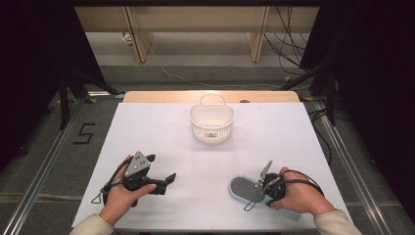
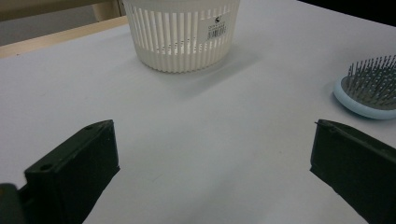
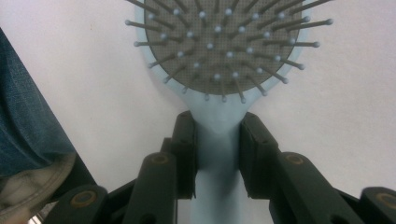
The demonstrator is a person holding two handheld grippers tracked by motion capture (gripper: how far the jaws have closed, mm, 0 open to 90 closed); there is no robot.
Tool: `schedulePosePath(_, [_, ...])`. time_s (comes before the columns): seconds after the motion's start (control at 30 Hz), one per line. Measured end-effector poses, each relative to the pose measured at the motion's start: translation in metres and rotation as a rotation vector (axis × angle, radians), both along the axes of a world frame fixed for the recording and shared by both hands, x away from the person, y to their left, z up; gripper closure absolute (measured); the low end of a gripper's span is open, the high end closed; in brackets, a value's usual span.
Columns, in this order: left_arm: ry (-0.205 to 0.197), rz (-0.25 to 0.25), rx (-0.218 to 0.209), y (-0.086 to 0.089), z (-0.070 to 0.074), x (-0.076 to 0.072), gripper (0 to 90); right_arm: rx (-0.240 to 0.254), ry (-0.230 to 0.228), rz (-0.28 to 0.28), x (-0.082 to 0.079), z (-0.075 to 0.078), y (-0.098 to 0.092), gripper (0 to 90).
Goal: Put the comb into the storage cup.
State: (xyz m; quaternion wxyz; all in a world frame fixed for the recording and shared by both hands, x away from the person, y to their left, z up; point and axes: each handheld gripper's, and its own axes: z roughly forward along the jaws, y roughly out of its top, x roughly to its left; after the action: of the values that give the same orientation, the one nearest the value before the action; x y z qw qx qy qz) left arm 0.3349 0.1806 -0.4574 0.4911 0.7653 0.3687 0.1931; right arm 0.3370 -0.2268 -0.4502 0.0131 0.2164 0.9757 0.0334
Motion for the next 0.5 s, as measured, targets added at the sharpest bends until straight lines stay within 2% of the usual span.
schedulePosePath(0.33, [0.001, 0.002, -0.001, -0.0001, -0.0001, 0.0000, 0.4, 0.026, -0.005, -0.013, -0.0010, 0.0024, -0.0041, 70.6])
schedulePosePath(0.5, [0.000, 0.001, -0.001, 0.0000, -0.0001, 0.0001, 0.4, 0.054, -0.024, -0.009, -0.0009, 0.0041, -0.0069, 70.6])
